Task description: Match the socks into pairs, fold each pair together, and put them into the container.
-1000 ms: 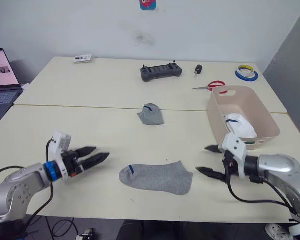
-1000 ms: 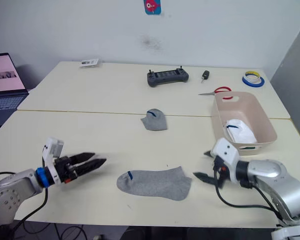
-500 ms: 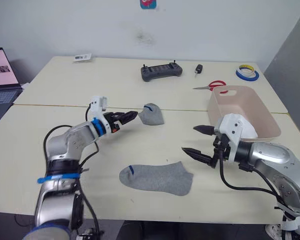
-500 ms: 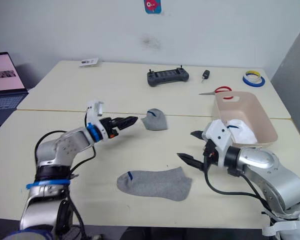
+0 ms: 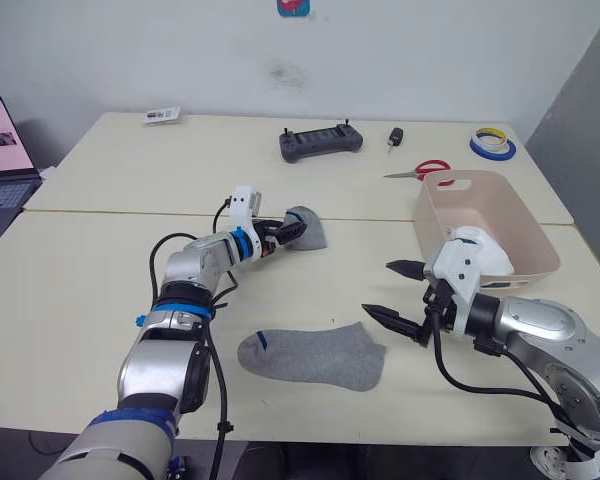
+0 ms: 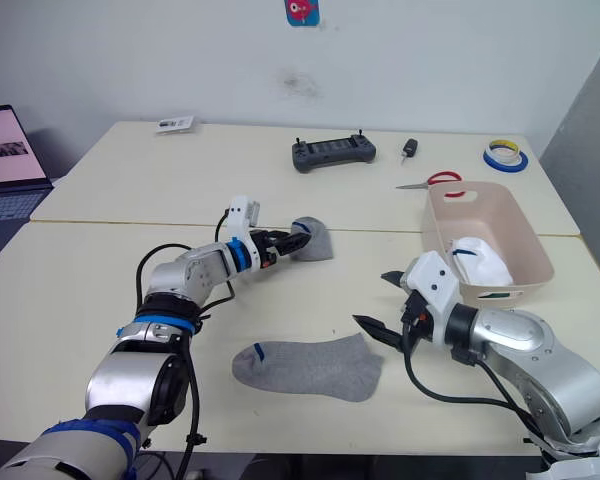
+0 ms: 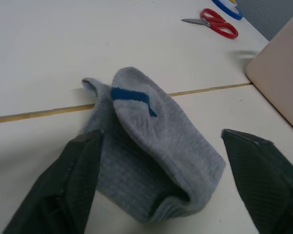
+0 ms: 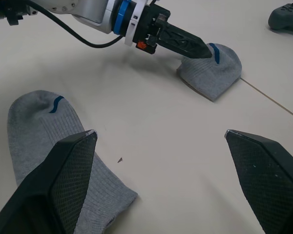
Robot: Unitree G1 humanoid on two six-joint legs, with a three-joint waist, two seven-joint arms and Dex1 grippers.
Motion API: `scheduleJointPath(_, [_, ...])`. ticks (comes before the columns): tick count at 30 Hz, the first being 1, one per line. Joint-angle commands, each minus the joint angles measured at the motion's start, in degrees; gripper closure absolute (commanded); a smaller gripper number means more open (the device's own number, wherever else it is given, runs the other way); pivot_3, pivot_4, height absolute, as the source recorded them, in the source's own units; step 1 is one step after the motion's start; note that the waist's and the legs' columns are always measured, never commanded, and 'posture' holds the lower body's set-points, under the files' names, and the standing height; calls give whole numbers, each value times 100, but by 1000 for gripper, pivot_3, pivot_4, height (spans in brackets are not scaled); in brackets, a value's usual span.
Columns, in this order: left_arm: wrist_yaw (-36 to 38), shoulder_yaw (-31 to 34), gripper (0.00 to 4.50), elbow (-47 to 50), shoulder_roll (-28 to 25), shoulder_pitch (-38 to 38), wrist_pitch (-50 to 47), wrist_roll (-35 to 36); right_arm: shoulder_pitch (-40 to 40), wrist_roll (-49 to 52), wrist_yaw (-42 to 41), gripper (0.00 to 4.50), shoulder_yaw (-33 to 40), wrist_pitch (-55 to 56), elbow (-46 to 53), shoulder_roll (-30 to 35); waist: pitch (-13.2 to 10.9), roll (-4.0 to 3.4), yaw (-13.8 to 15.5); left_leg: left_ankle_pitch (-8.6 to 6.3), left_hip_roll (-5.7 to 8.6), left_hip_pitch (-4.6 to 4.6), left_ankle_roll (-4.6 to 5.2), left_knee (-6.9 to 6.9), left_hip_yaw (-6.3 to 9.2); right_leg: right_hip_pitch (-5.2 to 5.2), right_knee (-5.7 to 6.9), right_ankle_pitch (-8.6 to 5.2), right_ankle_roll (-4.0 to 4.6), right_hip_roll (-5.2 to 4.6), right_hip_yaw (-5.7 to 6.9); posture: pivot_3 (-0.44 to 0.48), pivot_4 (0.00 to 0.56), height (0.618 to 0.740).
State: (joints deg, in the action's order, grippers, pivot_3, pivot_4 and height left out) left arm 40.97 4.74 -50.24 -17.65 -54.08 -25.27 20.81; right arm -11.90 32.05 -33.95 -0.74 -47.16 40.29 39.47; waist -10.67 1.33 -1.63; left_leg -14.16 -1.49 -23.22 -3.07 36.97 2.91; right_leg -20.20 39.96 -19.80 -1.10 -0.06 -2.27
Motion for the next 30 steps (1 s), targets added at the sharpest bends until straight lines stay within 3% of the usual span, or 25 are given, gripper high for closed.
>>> scheduleJointPath(1, [161,57,1906,-35,24,-176,292,-124,28,-3,39,0,79,29,215,55,0,0,-9,1,-1,0,-2,0,0,0,0,0,0,0,0,0,150,737])
scheduleJointPath(9, [352,76,4476,411,-34,-8,322,-182,25,-86,6,0,-2,124,136,83,0,0,-6,2,-1,0,-4,0,1,-1,1,0,0,1,0,0,150,737])
scheduleJointPath(16, [138,443,4476,1610,-168,337,270,53,6,-162,-48,0,-64,175,115,60,0,0,-12,10,-8,0,-17,0,3,-1,1,0,0,-5,-4,0,150,737])
scheduleJointPath(24, [-600,1005,4476,3630,-1010,1035,523,-157,-67,-154,-106,0,-138,238,89,-26,0,0,-6,10,-13,0,-18,0,11,1,0,0,0,-10,-10,0,150,737])
scheduleJointPath(30, [-668,666,4476,4994,-1602,1879,822,-704,-222,-216,-205,0,-297,393,-111,-117,0,0,16,11,-12,1,-18,1,12,3,0,0,1,-13,-13,0,150,737])
